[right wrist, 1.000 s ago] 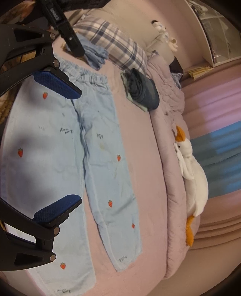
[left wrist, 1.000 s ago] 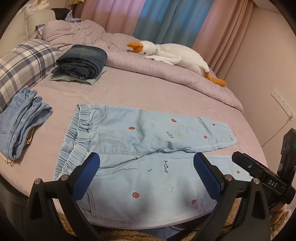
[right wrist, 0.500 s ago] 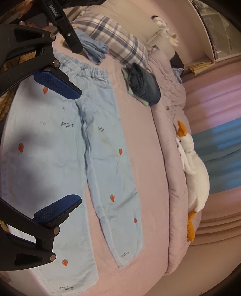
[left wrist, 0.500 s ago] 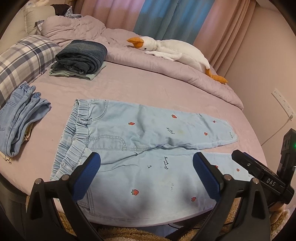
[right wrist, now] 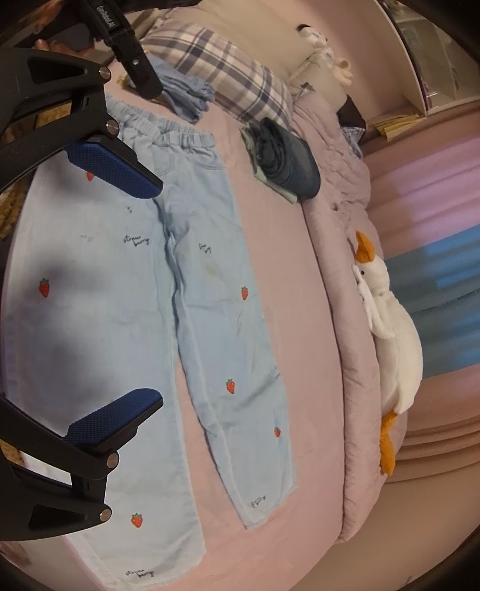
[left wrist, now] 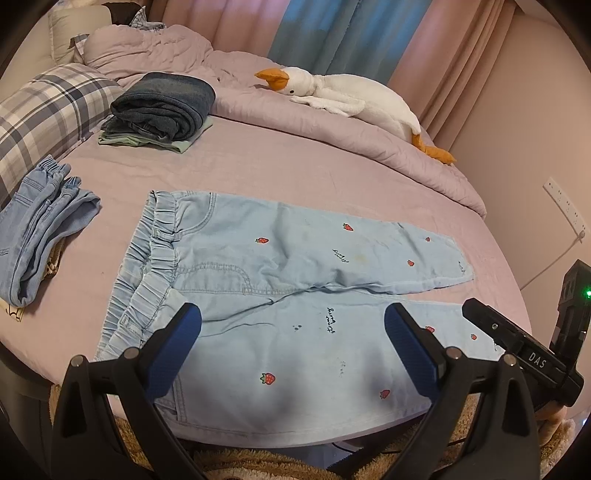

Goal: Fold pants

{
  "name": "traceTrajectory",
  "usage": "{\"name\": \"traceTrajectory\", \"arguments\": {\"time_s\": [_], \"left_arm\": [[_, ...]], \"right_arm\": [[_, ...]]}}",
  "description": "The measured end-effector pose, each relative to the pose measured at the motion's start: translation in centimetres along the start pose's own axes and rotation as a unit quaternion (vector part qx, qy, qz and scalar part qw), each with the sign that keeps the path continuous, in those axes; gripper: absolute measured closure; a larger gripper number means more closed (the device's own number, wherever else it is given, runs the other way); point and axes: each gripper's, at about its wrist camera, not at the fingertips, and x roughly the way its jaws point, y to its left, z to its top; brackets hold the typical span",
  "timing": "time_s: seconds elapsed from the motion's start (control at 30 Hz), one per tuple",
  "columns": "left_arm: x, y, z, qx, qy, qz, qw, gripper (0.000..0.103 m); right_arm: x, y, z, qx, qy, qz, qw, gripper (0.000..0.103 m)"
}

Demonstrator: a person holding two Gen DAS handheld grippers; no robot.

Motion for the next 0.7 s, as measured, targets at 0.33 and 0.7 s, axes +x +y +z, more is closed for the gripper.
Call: {"name": "traceTrajectory", "arguments": {"time_s": [0.33,0.7], "left_arm": [[-0.08,0.07,-0.03,-0.002,0.003,0.000,1.0000,0.004],[-0.04,0.00,-0.21,-0.004,0.007,0.000,1.0000,0.005]], "right_arm": [[0.01,-0.30,0.00,0.008,0.004,-0.004,1.000,0.001],[0.34,-0.68,-0.23,0.012,0.008,-0.008,1.000,0.001]]}}
